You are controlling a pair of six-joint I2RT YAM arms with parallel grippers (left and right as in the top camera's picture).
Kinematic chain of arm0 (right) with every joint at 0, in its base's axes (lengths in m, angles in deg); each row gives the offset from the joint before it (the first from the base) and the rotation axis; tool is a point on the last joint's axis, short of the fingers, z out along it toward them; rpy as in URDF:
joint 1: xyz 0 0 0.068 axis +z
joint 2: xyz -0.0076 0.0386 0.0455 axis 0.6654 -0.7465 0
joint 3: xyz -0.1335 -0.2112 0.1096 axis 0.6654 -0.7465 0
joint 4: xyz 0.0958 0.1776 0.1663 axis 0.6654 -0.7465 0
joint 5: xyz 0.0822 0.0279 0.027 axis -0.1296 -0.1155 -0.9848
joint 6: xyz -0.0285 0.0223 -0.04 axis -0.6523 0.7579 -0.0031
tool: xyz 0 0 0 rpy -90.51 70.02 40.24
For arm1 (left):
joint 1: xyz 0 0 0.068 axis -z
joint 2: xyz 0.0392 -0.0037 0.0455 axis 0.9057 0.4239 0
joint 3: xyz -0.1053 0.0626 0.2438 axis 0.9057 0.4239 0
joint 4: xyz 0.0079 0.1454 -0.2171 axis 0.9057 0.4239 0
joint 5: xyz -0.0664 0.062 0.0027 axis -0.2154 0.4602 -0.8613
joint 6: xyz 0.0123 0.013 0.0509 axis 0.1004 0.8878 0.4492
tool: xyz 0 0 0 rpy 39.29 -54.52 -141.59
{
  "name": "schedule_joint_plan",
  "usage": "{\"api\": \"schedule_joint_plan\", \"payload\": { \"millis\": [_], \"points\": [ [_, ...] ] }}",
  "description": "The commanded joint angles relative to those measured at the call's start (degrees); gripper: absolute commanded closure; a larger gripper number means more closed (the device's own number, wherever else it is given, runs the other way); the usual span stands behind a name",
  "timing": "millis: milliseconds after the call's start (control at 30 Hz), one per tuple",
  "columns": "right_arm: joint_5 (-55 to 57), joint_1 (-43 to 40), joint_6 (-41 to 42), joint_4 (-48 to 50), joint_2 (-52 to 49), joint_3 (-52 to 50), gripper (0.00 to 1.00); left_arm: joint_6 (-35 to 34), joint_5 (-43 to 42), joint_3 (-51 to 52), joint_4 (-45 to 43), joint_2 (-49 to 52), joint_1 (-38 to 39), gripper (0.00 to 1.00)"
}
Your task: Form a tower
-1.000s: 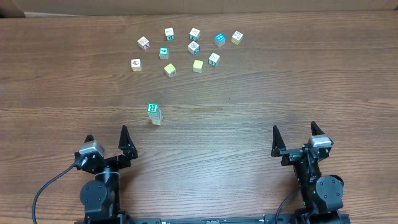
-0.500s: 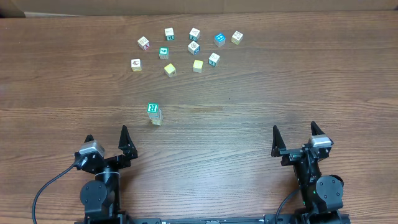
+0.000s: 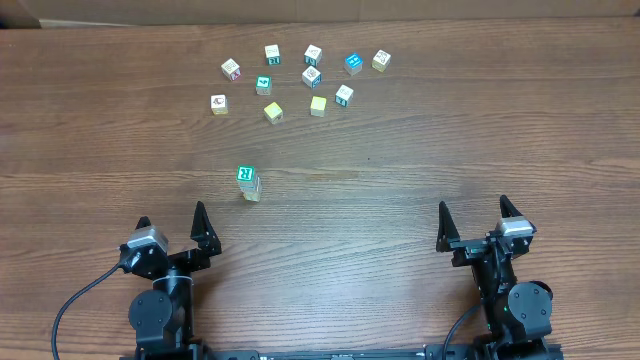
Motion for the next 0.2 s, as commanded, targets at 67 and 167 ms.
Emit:
{"api": "schedule_joint_plan", "payload": {
  "millis": [67, 167],
  "points": [
    [-0.1, -0.2, -0.1, 0.2, -0.1, -0.6, 0.0, -0.3, -0.1, 0.2, -0.2, -0.6, -0.4, 0.0],
    [-0.1, -0.2, -0.1, 0.2, -0.1, -0.6, 0.0, -0.3, -0.1, 0.2, -0.2, -0.6, -0.4, 0.0]
  ]
}}
